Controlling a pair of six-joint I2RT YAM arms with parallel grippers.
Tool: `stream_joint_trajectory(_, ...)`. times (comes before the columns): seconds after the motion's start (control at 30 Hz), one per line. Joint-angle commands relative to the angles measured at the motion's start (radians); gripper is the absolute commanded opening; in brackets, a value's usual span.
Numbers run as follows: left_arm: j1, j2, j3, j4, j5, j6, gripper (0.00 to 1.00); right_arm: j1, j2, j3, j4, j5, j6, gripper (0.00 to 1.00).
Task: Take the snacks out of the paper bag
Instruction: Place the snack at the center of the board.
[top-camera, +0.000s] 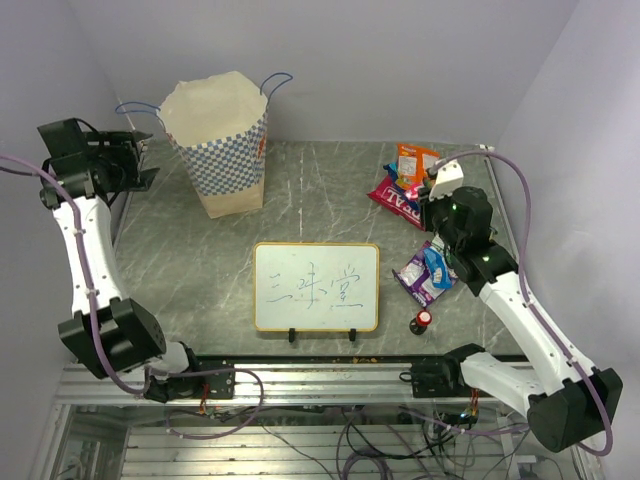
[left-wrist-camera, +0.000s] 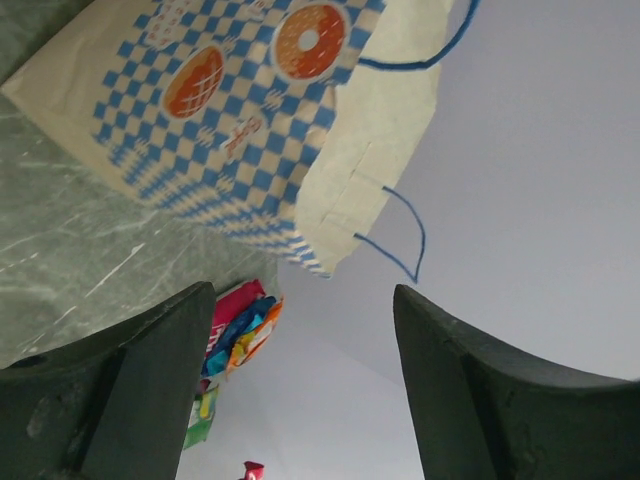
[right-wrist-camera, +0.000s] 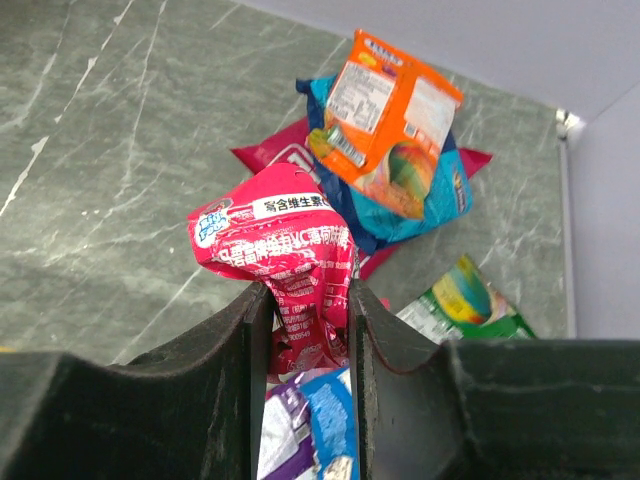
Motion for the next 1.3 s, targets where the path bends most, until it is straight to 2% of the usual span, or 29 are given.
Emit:
stream_joint_trajectory(0.0,-0.034,-0.096,-0.071,-0.067,-0.036,0.076,0.85,-0.006,-0.046,-0.033,-0.085,0.019,0.123,0.17)
stream_joint_trajectory(0.13,-0.054,-0.202,-0.227,-0.070,-0.038,0.082,0.91,-0.008,-0.075,-0.072,-0.196,0.045,0.269,0.17)
stream_joint_trajectory(0.27,-0.062,-0.260,-0.294,-0.098,-0.061,0.119,0.99,-0.010,-0.122,-0.112,-0.279,0.125,0.350,0.17)
stream_joint_trajectory(0.47,-0.089,-0.277,-0.277,-0.106,-0.082,0.211,0.95,-0.037,-0.108,-0.093,-0.408,0.297,0.442,0.18)
stream_joint_trajectory(0.67,-0.151,-0.287,-0.291,-0.027,-0.057,0.269,0.94,-0.172,-0.026,-0.100,-0.328,0.307,0.412,0.19)
stream_joint_trajectory(0.73,-0.181,-0.291,-0.305,0.011,-0.045,0.281,0.94,-0.178,-0.008,-0.121,-0.269,0.334,0.376,0.20)
stream_joint_trajectory(0.83,-0.214,-0.298,-0.326,0.043,-0.038,0.300,0.94,-0.184,0.018,-0.156,-0.192,0.298,0.320,0.21)
stream_joint_trajectory(1.1,-0.272,-0.296,-0.303,0.075,-0.048,0.342,0.94,-0.207,0.170,-0.112,-0.215,0.298,0.356,0.21)
stream_joint_trajectory(1.27,-0.295,-0.323,-0.312,0.066,-0.053,0.366,0.94,-0.234,0.257,-0.098,-0.244,0.234,0.444,0.25)
